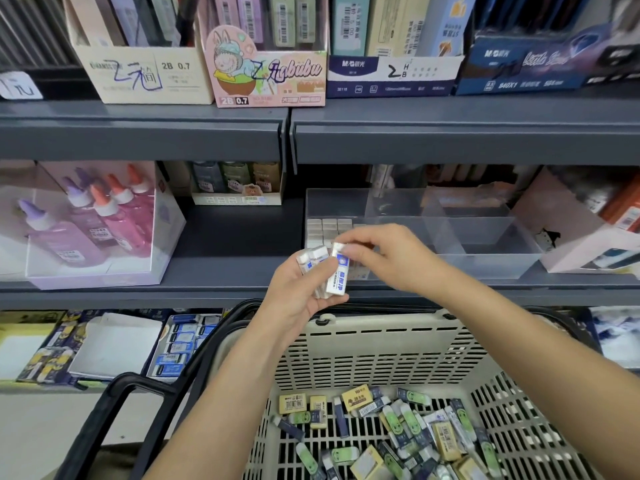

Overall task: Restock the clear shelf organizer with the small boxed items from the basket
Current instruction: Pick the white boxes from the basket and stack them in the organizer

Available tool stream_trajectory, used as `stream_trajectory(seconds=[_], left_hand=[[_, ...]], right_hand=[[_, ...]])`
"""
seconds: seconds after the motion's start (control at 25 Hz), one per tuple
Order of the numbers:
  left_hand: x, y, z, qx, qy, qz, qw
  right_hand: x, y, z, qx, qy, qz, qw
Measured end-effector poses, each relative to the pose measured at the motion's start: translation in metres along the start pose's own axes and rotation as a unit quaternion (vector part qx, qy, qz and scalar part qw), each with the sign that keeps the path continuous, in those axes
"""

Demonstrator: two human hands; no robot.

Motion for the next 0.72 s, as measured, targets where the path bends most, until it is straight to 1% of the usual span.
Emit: stream_trajectory(seconds=[0.08,0.12,0.16,0.2,0.24,0.28,0.32,0.36,0.44,0.52,0.64,0.72], left_hand=[[-0.002,-0.002,0.001,0.009,0.001,0.003,1.000],[-0.003,-0.002,0.001,0.009,0.010,0.004,1.000],[-0.002,-0.003,0.001,0.003,0.029,0.006,1.000],[-0.001,-0.002,0.000,-0.007,0.054,0.005,0.998],[0.000,-0.001,-0.001,-0.015,0.076,0.008,0.997],[0.000,0.000,-0.003,-0.017,0.089,0.013,0.996],[0.000,0.001,-0.004,-0.010,0.095,0.022,0.995],[0.000,0.000,-0.005,0.001,0.097,0.031,0.995],[-0.002,-0.002,-0.006,0.017,0.097,0.044,0.994],[-0.003,-0.003,-0.006,0.023,0.096,0.048,0.994],[-0.002,-0.003,-0.007,0.024,0.091,0.049,0.994],[-0.002,-0.003,-0.007,0.021,0.089,0.053,0.994]], right_hand=[[-0.005,0.001,-0.002,0.024,-0.021,0.033,0.999],[-0.003,0.003,-0.007,0.066,-0.024,0.068,0.995],[0.000,0.006,-0.015,0.110,-0.008,0.096,0.989],[0.006,0.010,-0.022,0.138,0.028,0.115,0.983],[0.012,0.016,-0.030,0.125,0.080,0.118,0.982],[0.018,0.021,-0.036,0.072,0.132,0.106,0.983],[0.024,0.025,-0.040,-0.001,0.167,0.086,0.982],[0.028,0.028,-0.040,-0.070,0.183,0.069,0.978],[0.035,0.032,-0.036,-0.156,0.167,0.053,0.972],[0.040,0.032,-0.031,-0.199,0.146,0.039,0.968],[0.039,0.032,-0.024,-0.220,0.133,-0.008,0.966],[0.037,0.034,-0.019,-0.225,0.128,-0.022,0.966]])
Point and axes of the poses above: each hand's wrist, its own x-axis towards the middle knuckle, its own z-axis out of the palm, y = z × x, the point moved 1 cm from there along x, towards the middle knuckle, and after that the axes turned 14 degrees about y, right-handed, at the moved point
